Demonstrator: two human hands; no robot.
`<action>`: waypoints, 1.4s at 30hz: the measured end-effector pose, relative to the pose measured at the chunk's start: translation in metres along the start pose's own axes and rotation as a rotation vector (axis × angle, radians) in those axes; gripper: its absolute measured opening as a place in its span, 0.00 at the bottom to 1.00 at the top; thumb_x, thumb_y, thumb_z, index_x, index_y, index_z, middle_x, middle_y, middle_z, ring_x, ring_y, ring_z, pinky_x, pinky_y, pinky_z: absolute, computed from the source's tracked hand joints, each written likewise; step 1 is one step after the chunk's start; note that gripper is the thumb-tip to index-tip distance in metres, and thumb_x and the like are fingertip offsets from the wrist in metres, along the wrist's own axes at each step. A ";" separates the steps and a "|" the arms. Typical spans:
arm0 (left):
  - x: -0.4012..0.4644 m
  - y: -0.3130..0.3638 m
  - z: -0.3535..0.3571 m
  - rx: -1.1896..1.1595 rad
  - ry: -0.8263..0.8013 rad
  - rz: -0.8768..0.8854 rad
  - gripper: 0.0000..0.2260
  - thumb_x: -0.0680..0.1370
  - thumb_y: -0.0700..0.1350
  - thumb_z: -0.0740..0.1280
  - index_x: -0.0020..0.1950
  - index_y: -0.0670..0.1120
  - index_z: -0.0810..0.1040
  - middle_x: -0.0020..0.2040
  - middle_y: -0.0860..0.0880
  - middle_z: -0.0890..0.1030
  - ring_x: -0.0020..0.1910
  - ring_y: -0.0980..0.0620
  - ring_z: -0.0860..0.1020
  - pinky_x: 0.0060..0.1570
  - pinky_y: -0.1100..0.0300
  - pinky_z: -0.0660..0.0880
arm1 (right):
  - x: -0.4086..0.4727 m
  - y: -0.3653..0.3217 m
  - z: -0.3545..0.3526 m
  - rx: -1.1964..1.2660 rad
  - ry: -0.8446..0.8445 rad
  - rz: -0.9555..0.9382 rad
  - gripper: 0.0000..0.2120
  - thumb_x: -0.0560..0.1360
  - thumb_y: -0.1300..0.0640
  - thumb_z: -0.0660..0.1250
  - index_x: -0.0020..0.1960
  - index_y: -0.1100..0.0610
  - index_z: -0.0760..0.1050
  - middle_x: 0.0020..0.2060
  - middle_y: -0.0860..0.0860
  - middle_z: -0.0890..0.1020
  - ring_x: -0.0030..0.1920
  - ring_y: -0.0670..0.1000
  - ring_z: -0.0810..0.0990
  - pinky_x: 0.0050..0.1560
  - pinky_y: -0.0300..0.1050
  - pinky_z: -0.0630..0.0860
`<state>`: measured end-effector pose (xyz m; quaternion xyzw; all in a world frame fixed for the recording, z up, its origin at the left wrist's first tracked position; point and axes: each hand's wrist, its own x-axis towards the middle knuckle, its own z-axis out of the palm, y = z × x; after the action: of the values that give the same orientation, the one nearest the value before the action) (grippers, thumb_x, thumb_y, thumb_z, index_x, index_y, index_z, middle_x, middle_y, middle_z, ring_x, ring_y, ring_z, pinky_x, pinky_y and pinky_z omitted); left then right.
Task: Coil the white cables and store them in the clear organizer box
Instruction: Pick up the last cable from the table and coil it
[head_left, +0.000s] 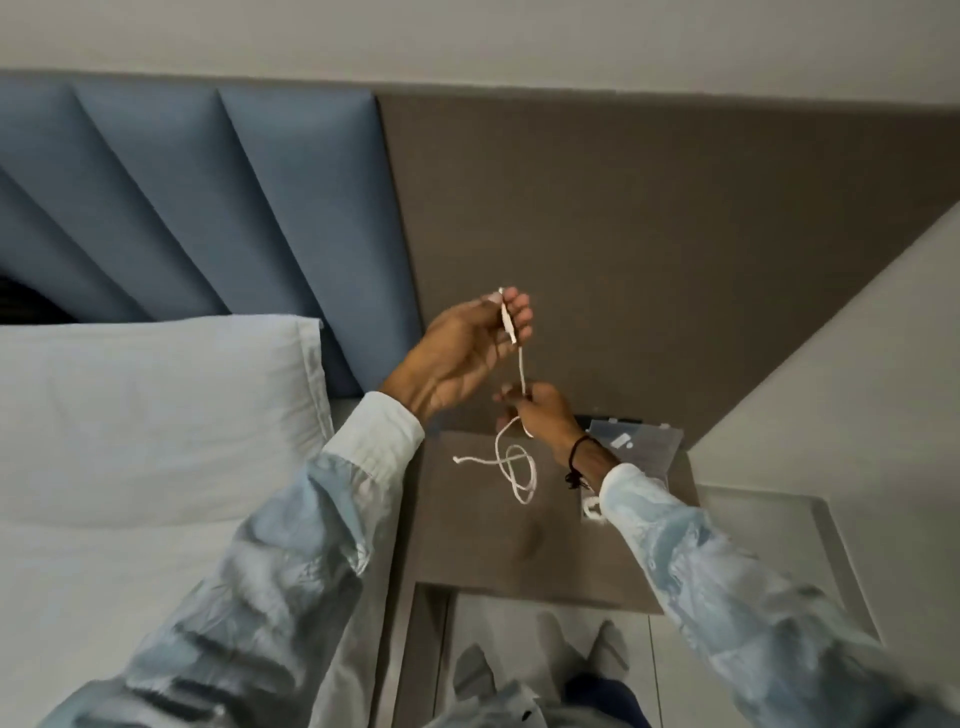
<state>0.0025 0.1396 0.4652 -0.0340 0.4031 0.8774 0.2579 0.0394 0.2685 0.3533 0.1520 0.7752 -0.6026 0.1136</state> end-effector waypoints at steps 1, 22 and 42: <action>0.002 0.008 0.006 -0.066 0.015 0.093 0.10 0.85 0.38 0.58 0.53 0.41 0.79 0.45 0.47 0.88 0.43 0.52 0.87 0.46 0.57 0.84 | -0.002 -0.006 0.000 -0.030 -0.025 -0.015 0.07 0.80 0.57 0.69 0.43 0.54 0.81 0.42 0.63 0.87 0.37 0.59 0.84 0.47 0.55 0.82; -0.051 0.045 -0.088 1.329 -0.196 0.193 0.15 0.86 0.40 0.57 0.53 0.38 0.83 0.41 0.45 0.80 0.40 0.53 0.77 0.48 0.62 0.75 | 0.021 -0.110 -0.064 -0.244 0.183 -0.471 0.09 0.71 0.49 0.78 0.38 0.54 0.86 0.31 0.42 0.85 0.32 0.39 0.79 0.39 0.37 0.75; -0.024 0.052 -0.093 1.653 -0.016 0.763 0.11 0.81 0.36 0.63 0.40 0.47 0.76 0.37 0.46 0.80 0.35 0.46 0.77 0.39 0.52 0.75 | -0.019 -0.131 -0.044 -0.773 0.094 -0.817 0.10 0.81 0.48 0.64 0.48 0.50 0.82 0.31 0.43 0.75 0.33 0.46 0.74 0.37 0.49 0.76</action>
<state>-0.0155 0.0338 0.4455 0.3038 0.8858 0.3347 -0.1049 0.0086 0.2799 0.4891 -0.1864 0.9396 -0.2624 -0.1159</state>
